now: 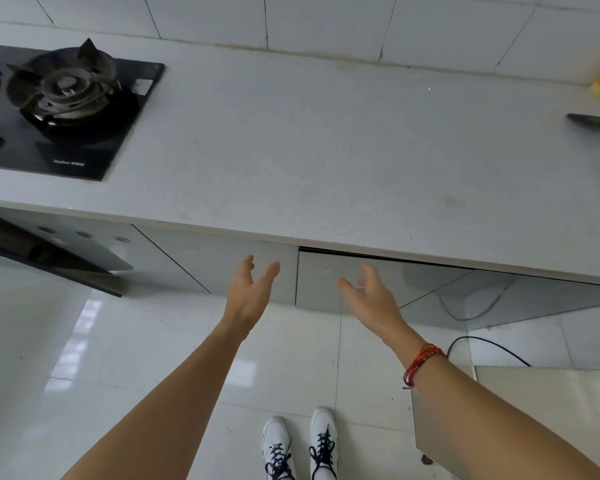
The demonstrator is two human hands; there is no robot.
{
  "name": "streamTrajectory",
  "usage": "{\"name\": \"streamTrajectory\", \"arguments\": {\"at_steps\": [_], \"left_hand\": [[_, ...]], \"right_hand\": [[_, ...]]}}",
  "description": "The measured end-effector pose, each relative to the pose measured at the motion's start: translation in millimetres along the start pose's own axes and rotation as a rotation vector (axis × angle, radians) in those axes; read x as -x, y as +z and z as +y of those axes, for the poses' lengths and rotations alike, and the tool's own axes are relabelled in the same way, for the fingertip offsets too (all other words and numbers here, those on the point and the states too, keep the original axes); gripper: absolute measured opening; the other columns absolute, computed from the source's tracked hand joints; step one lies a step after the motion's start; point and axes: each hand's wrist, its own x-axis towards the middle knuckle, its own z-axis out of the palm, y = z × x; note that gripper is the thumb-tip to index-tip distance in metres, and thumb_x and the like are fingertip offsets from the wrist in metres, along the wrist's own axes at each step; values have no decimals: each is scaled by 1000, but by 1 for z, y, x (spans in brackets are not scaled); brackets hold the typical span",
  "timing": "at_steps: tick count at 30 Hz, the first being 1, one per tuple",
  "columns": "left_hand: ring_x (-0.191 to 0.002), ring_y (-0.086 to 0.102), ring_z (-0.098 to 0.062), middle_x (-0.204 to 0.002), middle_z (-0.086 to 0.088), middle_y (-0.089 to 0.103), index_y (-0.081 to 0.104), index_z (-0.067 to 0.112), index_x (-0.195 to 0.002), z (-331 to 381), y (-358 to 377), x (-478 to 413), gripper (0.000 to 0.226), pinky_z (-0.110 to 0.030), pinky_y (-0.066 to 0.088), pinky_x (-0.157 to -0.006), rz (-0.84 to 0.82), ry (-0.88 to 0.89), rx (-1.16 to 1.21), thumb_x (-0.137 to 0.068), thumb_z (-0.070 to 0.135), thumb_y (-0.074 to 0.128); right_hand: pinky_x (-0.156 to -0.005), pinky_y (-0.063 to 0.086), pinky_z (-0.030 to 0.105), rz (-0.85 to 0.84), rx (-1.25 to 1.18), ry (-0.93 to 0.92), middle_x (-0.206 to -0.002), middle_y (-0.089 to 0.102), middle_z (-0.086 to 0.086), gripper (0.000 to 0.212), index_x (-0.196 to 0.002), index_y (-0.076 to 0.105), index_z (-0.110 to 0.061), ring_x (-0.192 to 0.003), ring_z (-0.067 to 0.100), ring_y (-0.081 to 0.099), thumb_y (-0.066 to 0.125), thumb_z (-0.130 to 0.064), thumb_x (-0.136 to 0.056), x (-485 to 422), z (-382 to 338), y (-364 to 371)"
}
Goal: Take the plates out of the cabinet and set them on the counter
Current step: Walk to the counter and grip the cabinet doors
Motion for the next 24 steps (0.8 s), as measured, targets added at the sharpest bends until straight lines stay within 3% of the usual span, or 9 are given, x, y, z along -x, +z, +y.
{"name": "streamTrajectory", "arguments": {"at_steps": [2, 4, 9, 12, 15, 20, 24], "left_hand": [[-134, 42, -23, -151, 2, 37, 25, 23, -153, -1, 6, -20, 73, -41, 35, -111, 3, -71, 138, -92, 49, 55], [-127, 47, -24, -148, 1, 42, 27, 20, -152, -2, 12, -38, 72, -46, 37, -112, 18, -137, 270, -92, 47, 57], [-118, 56, -27, -133, -5, 52, 47, 19, -125, 3, 24, -74, 37, -44, 48, -103, 48, -249, 573, -95, 40, 56], [-117, 58, -30, -129, -9, 55, 48, 18, -120, 7, 31, -86, 30, -45, 48, -103, 56, -270, 722, -97, 35, 55], [-113, 62, -30, -128, -12, 58, 51, 14, -122, 8, 35, -93, 29, -44, 50, -101, 34, -274, 827, -97, 30, 55], [-108, 66, -27, -118, -12, 64, 61, 12, -107, 9, 37, -101, 16, -39, 53, -94, 1, -276, 961, -97, 23, 56], [-111, 65, -30, -110, -13, 63, 59, 10, -102, 12, 36, -105, 12, -42, 51, -99, -19, -289, 1033, -96, 20, 57]], "right_hand": [[-97, 43, 35, 18, -162, 62, -129, 57, 7, 74, -154, 25, -24, -111, 19, 55, 56, -51, -93, -18, -3, 8], [-100, 49, 39, 43, -339, 125, -113, 63, 15, 70, -152, 28, -22, -105, 23, 63, 59, -45, -94, -35, -5, 17], [-89, 58, 41, 37, -832, 284, -119, 64, 14, 55, -139, 47, -16, -103, 24, 70, 68, -34, -91, -72, -12, 36], [-93, 56, 42, 31, -983, 309, -120, 64, 17, 23, -114, 62, -16, -106, 27, 69, 66, -24, -93, -82, -17, 43], [-94, 55, 42, 4, -1133, 322, -116, 67, 15, 7, -100, 65, -13, -108, 28, 68, 63, -15, -94, -87, -20, 48], [-98, 54, 43, -25, -1301, 305, -118, 68, 21, 5, -93, 63, -8, -113, 31, 67, 59, -5, -93, -95, -25, 52], [-96, 54, 42, -34, -1356, 291, -118, 68, 22, 6, -92, 64, -6, -113, 32, 67, 58, -4, -92, -97, -25, 56]]}}
